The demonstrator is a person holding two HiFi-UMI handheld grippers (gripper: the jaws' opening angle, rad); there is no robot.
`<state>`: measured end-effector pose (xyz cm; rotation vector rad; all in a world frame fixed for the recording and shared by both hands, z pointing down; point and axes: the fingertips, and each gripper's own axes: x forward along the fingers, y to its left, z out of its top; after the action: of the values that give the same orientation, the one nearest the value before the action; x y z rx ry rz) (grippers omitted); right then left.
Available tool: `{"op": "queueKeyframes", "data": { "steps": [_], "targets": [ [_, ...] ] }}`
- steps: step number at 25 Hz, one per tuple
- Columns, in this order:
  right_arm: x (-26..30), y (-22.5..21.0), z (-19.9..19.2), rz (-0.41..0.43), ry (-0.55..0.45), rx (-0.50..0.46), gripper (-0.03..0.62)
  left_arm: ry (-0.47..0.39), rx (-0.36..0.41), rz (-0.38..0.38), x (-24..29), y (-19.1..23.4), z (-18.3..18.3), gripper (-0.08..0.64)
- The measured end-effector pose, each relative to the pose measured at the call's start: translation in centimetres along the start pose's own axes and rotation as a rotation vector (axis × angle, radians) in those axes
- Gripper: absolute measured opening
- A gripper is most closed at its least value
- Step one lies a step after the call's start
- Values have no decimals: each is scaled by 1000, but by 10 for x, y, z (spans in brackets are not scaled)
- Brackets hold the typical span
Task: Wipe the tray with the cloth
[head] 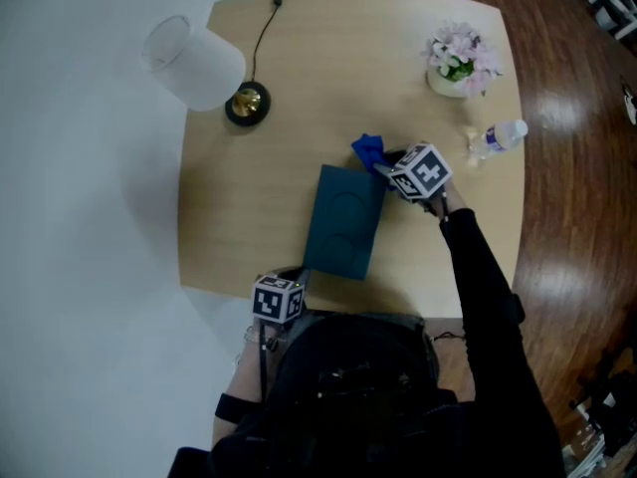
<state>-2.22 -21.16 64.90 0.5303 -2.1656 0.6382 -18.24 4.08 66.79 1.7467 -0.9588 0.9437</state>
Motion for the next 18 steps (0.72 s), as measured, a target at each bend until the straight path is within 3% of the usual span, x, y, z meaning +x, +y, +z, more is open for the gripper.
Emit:
{"op": "queueKeyframes", "data": {
  "steps": [8,13,18],
  "targets": [
    [-38,22,-69,-77,29,98,81,-35,123,99,-10,50,55,0],
    [-59,76,-127,-99,-13,264,81,-102,183,118,-11,65,111,0],
    [-59,127,-161,-94,-72,391,81,-87,280,122,-5,65,135,0]
  ]
}}
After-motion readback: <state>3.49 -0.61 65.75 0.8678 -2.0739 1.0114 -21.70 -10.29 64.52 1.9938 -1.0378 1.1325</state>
